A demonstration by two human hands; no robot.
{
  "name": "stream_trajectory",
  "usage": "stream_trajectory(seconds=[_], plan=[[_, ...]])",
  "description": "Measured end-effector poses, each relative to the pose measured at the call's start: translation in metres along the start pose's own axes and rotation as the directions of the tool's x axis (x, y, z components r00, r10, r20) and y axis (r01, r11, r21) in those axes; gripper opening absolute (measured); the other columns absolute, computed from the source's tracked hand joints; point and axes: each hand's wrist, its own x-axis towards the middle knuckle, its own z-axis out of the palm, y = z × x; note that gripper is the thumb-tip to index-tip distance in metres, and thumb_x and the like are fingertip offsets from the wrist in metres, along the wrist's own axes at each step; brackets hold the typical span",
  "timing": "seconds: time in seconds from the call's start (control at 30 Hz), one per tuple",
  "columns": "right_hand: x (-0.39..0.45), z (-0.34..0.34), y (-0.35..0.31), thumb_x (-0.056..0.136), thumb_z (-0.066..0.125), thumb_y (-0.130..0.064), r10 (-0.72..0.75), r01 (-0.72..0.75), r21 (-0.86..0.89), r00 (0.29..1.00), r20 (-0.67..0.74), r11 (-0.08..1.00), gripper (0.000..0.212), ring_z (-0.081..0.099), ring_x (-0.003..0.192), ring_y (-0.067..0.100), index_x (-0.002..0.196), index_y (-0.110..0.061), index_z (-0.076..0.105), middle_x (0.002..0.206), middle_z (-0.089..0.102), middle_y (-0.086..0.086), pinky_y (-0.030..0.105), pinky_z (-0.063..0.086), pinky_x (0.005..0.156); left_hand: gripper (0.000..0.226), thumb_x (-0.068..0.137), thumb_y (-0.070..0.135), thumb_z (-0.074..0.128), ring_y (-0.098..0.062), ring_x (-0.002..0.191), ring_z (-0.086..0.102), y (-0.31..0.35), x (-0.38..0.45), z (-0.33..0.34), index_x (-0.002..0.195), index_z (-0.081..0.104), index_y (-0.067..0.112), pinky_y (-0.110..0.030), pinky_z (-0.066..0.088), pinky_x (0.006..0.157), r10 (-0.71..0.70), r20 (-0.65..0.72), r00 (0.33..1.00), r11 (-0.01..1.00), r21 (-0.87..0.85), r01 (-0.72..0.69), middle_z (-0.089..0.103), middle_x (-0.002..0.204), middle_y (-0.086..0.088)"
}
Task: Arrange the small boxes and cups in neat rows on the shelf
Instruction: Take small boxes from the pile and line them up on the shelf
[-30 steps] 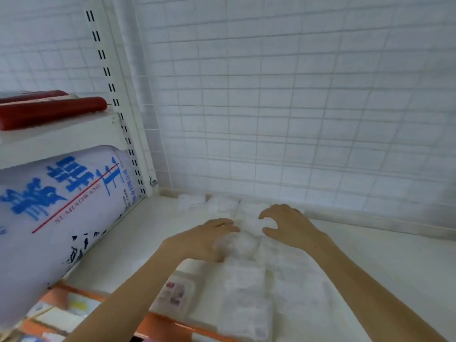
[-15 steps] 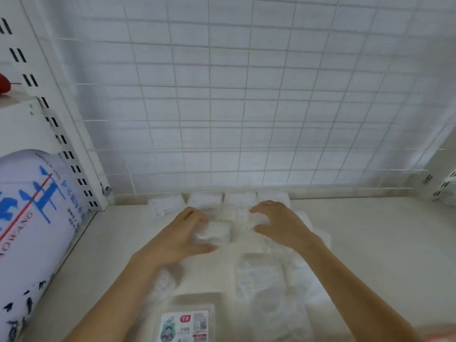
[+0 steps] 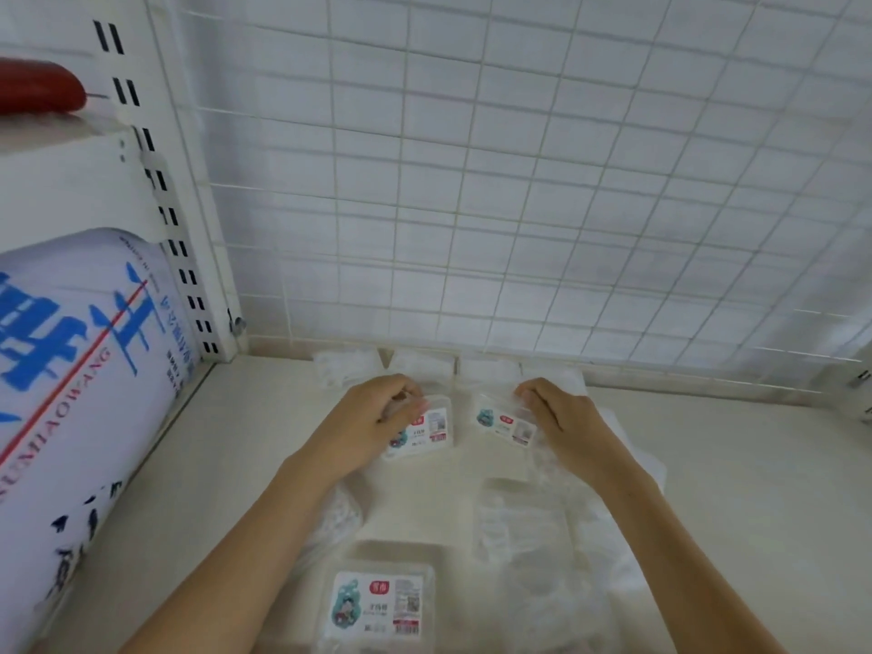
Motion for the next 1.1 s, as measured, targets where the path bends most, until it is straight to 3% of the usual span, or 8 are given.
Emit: stream_trajectory(seconds=[0.2,0.37,0.47,0.6,0.73,0.87,0.97,1.1], plan=[[0.007,-0.006,-0.002,0.100,0.030,-0.021,0.014,-0.010,-0.055,0.998,0.067,0.998,0.023,0.063,0.077,0.022,0.106,-0.016,0.052,0.092,0.063,0.006,0.041,0.049,0.056,0.029,0.086,0.053,0.041,-0.004,0.090,0.056,-0.005,0.001,0.001,0.101,0.053,0.030,-0.030,0.049,0.079,-0.005,-0.006,1.000,0.997,0.077,0.006,0.055,0.096,0.008],[0.022,-0.006,-0.011,0.100,0.029,-0.016,0.086,-0.065,-0.120,0.979,0.185,0.991,0.021,0.061,0.086,0.027,0.104,-0.012,0.049,0.097,0.059,0.009,0.029,0.043,0.057,0.023,0.085,0.056,0.046,-0.002,0.088,0.055,-0.002,0.002,-0.002,0.095,0.056,0.037,-0.033,0.050,0.082,-0.016,-0.012,1.000,1.000,0.021,0.016,0.053,0.098,0.013],[0.032,-0.003,-0.018,0.098,0.035,-0.013,0.115,-0.088,-0.123,0.965,0.236,0.988,0.021,0.056,0.100,0.031,0.109,-0.010,0.053,0.107,0.059,0.015,0.029,0.037,0.073,0.056,0.071,0.077,0.042,-0.002,0.103,0.046,-0.002,0.002,-0.006,0.108,0.055,0.037,-0.022,0.040,0.088,-0.035,0.057,0.998,0.991,0.134,0.028,0.050,0.109,0.017],[0.040,0.001,-0.019,0.095,0.041,-0.011,0.155,-0.128,-0.117,0.953,0.259,0.985,0.020,0.054,0.106,0.030,0.109,-0.012,0.055,0.112,0.058,0.013,0.027,0.035,0.077,0.092,0.056,0.078,0.046,-0.003,0.111,0.029,-0.003,-0.005,-0.010,0.134,0.040,0.029,-0.021,0.026,0.091,-0.072,0.166,0.984,0.926,0.377,0.004,0.039,0.123,0.014],[0.042,0.007,-0.017,0.096,0.041,-0.017,0.145,-0.097,-0.209,0.963,0.226,0.973,0.017,0.056,0.099,0.030,0.097,-0.014,0.057,0.106,0.061,0.013,0.032,0.041,0.078,0.082,0.064,0.063,0.060,-0.008,0.109,0.027,-0.005,-0.009,-0.011,0.134,0.039,0.025,-0.026,0.032,0.099,-0.097,0.128,0.987,0.925,0.377,0.042,0.036,0.118,0.009],[0.037,0.008,-0.021,0.091,0.049,-0.043,0.064,-0.037,-0.098,0.957,0.284,0.994,0.037,0.056,0.105,0.021,0.117,-0.017,0.055,0.112,0.058,-0.004,0.032,0.044,0.086,0.071,0.077,0.037,0.069,-0.007,0.107,0.024,-0.007,-0.008,-0.010,0.136,0.035,0.017,-0.016,0.025,0.090,-0.130,0.128,0.983,0.936,0.344,0.079,0.036,0.123,0.002],[0.032,0.009,-0.020,0.074,0.069,-0.050,0.067,0.001,-0.166,0.911,0.408,0.986,0.080,0.041,0.121,0.018,0.140,-0.024,0.031,0.131,0.040,-0.004,0.033,0.038,0.098,0.077,0.076,0.038,0.069,-0.008,0.106,0.021,-0.009,-0.008,-0.011,0.139,0.031,0.015,-0.018,0.025,0.091,-0.175,0.128,0.976,0.932,0.342,0.122,0.034,0.124,0.000],[0.026,0.018,-0.018,0.073,0.072,-0.044,0.042,0.038,-0.201,0.925,0.378,0.979,0.082,0.034,0.118,0.018,0.139,-0.029,0.027,0.123,0.032,-0.001,0.034,0.036,0.098,0.078,0.071,0.045,0.070,-0.015,0.109,0.028,-0.009,-0.005,-0.012,0.136,0.034,0.020,-0.023,0.030,0.092,-0.237,0.118,0.964,0.913,0.365,0.180,0.031,0.111,0.003]])
